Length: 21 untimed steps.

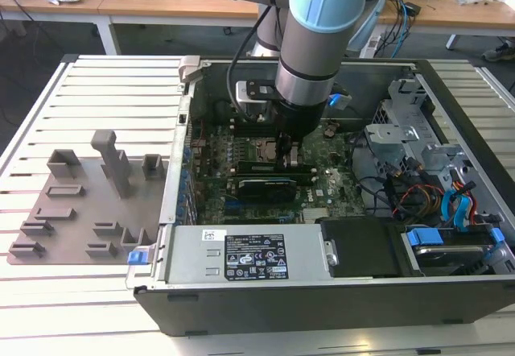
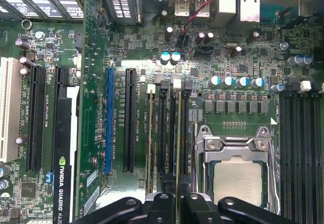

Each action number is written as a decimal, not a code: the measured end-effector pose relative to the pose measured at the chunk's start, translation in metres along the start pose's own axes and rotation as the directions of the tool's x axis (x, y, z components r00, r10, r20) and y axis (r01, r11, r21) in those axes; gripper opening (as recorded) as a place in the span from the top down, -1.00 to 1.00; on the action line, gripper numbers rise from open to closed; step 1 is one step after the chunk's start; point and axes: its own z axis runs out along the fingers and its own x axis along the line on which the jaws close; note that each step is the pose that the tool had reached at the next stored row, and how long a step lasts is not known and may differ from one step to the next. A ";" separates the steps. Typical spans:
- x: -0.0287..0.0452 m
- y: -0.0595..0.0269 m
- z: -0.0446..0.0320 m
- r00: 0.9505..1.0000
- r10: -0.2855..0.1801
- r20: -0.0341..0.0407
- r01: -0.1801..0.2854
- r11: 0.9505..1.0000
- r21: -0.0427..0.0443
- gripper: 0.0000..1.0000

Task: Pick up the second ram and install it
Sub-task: 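Insert the second ram into the second slot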

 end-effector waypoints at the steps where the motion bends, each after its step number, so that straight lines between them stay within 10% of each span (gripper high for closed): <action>1: -0.0001 0.0000 -0.0003 1.000 0.000 0.000 0.000 1.000 0.000 0.73; 21: 0.0006 -0.0002 0.0037 1.000 -0.001 0.000 0.001 1.000 0.000 0.73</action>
